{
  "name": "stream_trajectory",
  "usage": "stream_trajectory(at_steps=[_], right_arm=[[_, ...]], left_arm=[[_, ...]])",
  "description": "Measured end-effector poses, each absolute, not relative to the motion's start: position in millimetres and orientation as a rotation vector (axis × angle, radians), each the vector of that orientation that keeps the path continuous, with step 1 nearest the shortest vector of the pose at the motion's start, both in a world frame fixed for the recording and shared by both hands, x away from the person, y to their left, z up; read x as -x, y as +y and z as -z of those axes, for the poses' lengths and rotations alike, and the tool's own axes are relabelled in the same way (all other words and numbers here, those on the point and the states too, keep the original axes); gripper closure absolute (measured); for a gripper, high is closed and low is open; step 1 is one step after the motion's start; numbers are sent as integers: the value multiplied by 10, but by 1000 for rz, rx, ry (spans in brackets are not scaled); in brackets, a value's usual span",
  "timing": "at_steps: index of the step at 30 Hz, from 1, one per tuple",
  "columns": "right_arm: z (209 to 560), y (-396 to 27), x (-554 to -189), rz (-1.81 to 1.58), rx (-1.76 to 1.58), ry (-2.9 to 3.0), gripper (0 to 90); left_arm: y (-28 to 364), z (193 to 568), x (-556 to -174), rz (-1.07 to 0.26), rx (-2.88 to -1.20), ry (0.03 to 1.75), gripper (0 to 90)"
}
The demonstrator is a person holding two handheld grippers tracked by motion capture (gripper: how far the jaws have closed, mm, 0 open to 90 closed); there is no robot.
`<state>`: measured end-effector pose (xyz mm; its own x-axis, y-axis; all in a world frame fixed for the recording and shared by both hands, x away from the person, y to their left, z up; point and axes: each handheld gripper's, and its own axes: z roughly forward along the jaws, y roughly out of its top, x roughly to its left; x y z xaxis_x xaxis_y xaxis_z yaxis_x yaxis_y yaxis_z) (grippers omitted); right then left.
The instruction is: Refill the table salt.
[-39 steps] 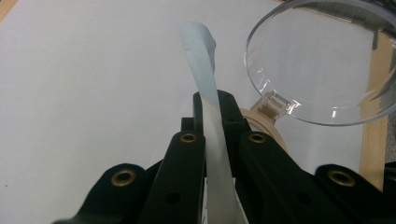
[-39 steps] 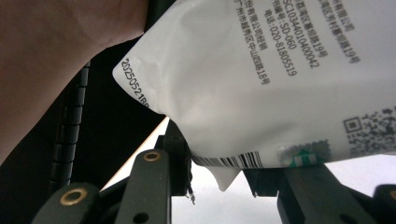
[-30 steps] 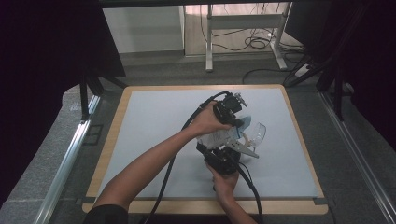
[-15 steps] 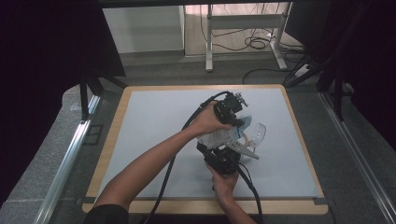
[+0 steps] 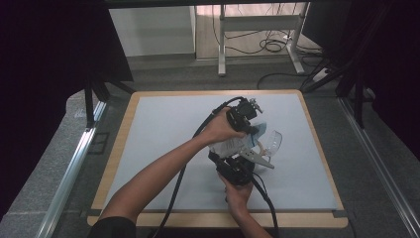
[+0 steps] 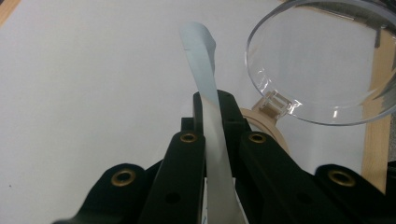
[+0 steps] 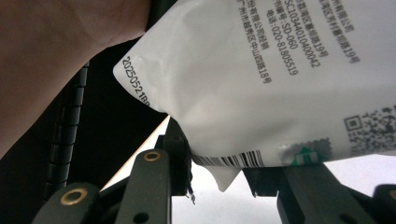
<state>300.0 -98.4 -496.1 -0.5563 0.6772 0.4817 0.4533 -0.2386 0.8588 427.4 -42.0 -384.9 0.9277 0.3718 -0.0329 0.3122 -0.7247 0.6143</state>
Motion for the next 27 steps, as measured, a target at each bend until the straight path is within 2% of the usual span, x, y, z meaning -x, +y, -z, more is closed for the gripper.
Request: stream_trajectory(at_steps=[27], right_arm=[[4929,-978,-3001,-1889,-1398,1816,659]], left_arm=[[-437,3828,-4279,-113,-2450,465,897]])
